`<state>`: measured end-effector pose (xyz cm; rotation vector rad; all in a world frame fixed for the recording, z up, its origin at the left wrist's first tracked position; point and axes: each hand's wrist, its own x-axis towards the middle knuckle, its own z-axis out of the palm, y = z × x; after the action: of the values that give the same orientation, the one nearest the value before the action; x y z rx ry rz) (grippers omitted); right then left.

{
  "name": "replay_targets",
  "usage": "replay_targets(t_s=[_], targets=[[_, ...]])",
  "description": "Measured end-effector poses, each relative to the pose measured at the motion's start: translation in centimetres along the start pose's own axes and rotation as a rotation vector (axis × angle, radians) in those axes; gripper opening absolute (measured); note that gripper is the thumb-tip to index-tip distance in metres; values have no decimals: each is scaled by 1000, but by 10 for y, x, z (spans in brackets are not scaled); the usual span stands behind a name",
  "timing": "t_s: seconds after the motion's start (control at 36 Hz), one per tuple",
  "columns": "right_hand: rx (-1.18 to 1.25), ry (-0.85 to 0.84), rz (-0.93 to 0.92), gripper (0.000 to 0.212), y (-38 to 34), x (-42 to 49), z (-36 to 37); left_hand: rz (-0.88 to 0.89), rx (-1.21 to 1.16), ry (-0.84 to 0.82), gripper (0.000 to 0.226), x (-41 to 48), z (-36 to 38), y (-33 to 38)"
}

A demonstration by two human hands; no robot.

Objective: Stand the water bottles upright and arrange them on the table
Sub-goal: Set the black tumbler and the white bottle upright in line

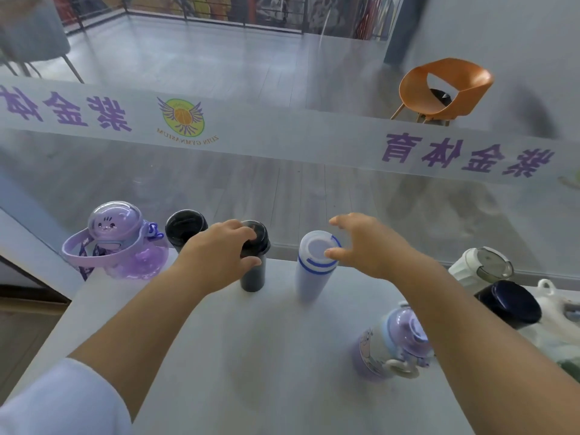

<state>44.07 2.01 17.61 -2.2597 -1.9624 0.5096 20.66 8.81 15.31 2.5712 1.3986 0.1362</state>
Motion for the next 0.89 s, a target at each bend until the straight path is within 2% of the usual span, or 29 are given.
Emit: replay_targets(t_s=[0.28, 0.56, 0.69, 0.81, 0.89], targets=[[-35, 34, 20, 58, 30, -75, -15, 62, 32, -35, 33, -38, 9, 36], [-26, 87, 319, 53, 61, -166, -16, 296, 15, -171, 37, -54, 25, 89], [-50, 171, 459, 46, 77, -203, -10, 381, -31, -215, 43, -60, 32, 120], [-68, 236, 515, 49, 93, -219, -5, 422, -67, -196, 42, -61, 38, 142], [-65, 275, 524, 48, 108, -223, -2, 454, -130, -164, 50, -62, 42, 160]])
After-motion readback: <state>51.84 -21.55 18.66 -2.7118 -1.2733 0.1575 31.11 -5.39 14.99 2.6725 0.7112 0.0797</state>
